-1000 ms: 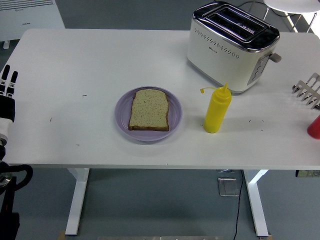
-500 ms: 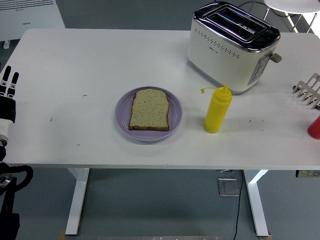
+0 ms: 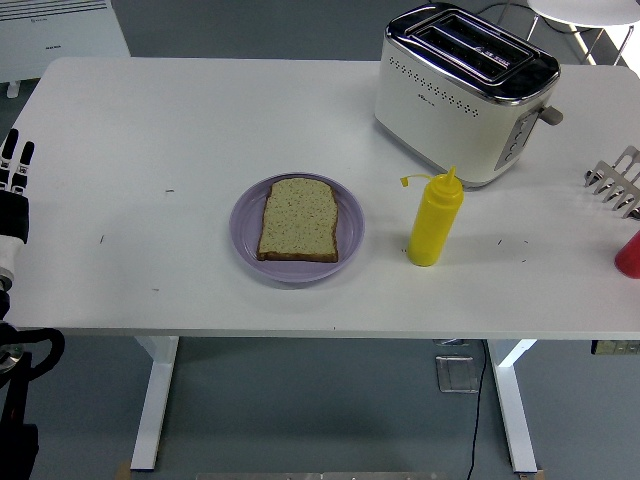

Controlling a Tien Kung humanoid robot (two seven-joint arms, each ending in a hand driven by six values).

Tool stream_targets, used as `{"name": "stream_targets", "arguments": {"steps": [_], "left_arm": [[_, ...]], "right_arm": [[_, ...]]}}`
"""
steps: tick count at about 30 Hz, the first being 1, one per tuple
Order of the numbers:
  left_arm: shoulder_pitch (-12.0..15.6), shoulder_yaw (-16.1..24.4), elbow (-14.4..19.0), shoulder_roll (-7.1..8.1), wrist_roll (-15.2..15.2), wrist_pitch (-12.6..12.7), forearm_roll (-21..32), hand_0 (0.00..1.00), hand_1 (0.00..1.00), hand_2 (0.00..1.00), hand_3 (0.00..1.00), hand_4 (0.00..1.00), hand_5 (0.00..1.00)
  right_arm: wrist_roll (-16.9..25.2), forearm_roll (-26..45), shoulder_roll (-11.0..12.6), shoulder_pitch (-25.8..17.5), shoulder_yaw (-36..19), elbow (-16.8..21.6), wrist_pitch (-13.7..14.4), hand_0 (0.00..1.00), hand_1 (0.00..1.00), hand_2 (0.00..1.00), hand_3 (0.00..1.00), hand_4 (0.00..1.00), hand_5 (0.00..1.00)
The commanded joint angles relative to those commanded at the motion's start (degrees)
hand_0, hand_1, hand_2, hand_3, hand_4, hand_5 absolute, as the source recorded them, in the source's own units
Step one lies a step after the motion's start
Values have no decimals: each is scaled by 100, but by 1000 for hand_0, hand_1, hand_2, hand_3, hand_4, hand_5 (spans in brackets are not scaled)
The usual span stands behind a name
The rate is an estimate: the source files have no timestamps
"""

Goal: Pick up the cup,pour liquid into bread,place the cup on the desk

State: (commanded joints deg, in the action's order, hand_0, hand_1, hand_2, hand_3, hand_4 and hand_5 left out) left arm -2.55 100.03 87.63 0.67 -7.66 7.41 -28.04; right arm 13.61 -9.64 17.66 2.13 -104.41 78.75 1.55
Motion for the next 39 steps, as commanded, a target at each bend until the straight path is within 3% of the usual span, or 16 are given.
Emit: {"name": "stream_targets", "arguments": {"steps": [39], "left_arm": [[-12,9,2,-2,-7,3,2,806,788,834,815,487,998]], "right_arm": [[51,68,-25,41,8,-59,37,752,650,670,623,453,348]]}}
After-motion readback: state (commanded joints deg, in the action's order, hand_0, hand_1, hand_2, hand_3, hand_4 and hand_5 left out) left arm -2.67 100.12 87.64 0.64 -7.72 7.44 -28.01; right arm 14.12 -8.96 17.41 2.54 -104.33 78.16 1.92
